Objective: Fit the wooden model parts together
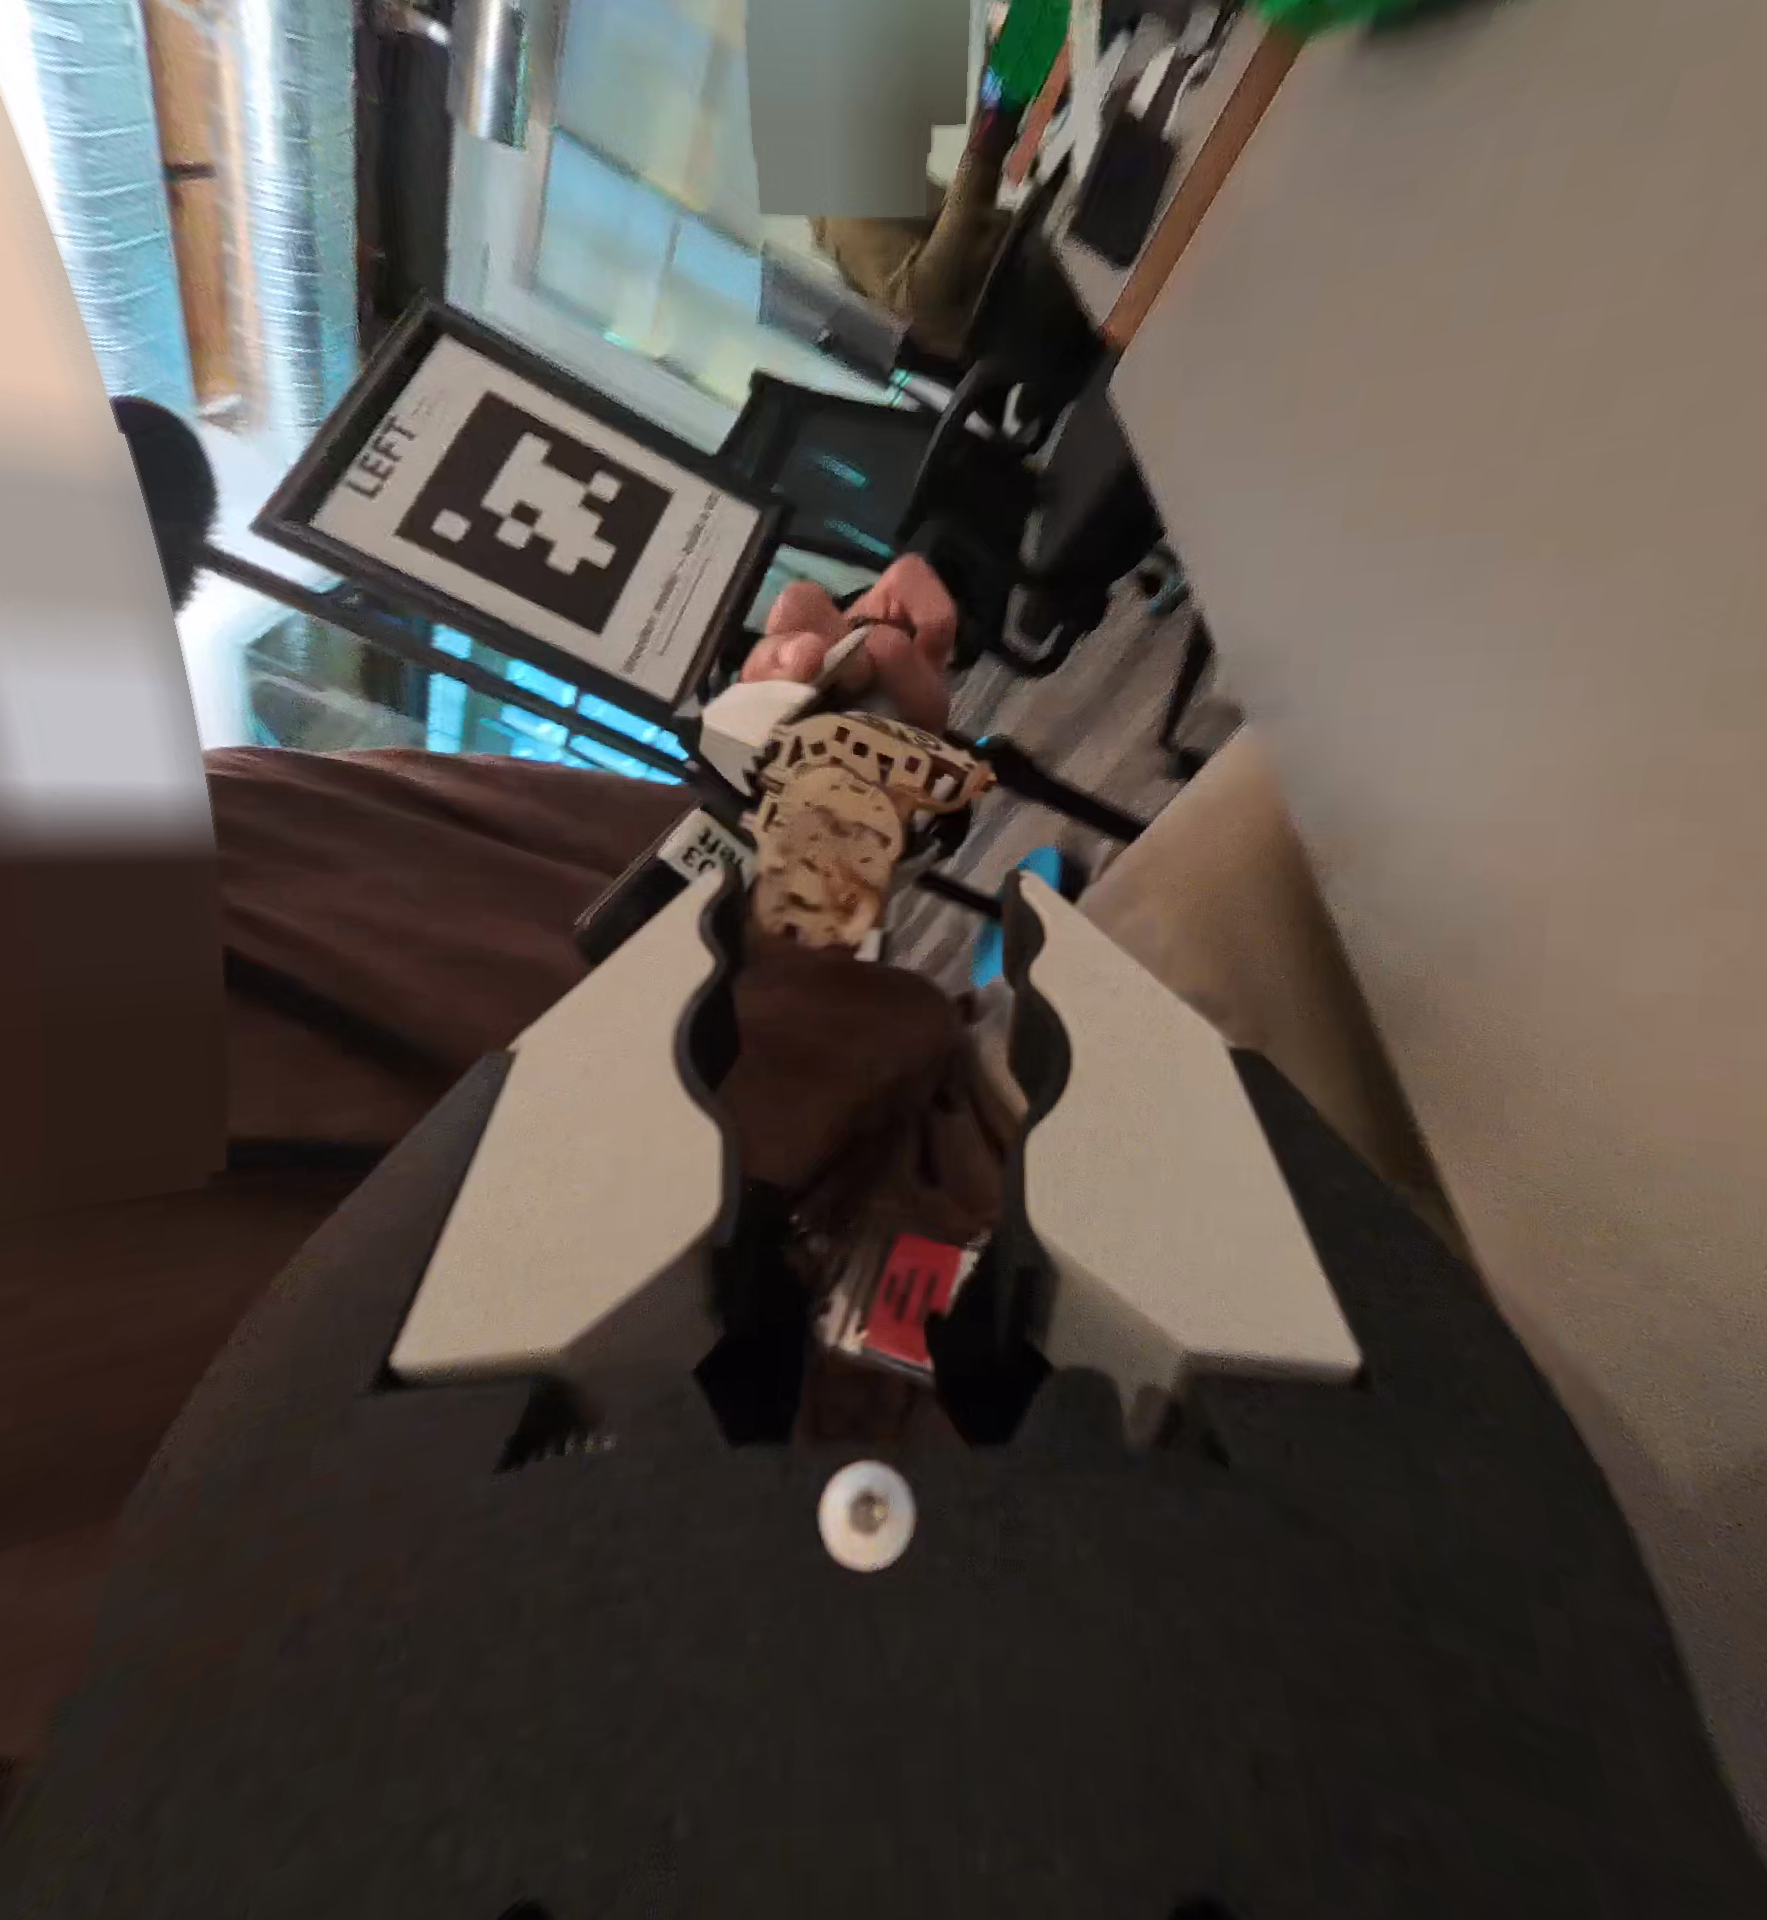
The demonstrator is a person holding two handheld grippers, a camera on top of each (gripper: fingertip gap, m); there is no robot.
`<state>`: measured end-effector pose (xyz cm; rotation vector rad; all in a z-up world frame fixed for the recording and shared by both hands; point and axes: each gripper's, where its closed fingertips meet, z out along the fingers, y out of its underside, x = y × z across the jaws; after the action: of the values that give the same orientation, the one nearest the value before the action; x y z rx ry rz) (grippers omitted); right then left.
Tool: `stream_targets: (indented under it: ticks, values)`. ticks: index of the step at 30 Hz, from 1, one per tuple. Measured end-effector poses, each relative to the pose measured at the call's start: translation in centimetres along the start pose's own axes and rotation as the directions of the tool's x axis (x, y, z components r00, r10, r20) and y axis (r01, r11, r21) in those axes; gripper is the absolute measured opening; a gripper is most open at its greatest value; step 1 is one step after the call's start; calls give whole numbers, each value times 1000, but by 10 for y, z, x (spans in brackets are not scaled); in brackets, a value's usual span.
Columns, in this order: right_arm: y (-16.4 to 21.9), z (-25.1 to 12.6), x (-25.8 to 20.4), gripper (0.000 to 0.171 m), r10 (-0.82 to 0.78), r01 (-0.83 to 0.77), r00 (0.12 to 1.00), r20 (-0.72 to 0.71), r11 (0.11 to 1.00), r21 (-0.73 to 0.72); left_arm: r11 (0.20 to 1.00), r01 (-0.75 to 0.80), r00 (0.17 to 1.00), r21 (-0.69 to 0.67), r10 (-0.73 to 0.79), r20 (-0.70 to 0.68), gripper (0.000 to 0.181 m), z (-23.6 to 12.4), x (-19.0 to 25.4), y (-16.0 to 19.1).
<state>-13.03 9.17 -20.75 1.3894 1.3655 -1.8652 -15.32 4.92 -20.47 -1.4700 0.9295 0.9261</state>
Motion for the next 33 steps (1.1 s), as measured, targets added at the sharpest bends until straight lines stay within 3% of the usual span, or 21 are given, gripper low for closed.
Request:
stream_targets:
  ticks: [4,9,13,33]
  values:
    - [0,6,-24,46,111,-115,968,224,993,3,998,-58,997,29,56,53,41,-2,-8,-11]
    - [8,8,-22,41,137,-131,970,203,990,-42,993,-121,992,2,121,41,41,0,-1,-9]
    - [17,10,-16,27,141,-131,976,166,989,-71,991,-134,990,-14,134,40,41,1,0,-9]
    - [20,12,-5,25,105,-101,992,63,993,-66,970,-238,970,-50,240,31,41,3,5,-7]
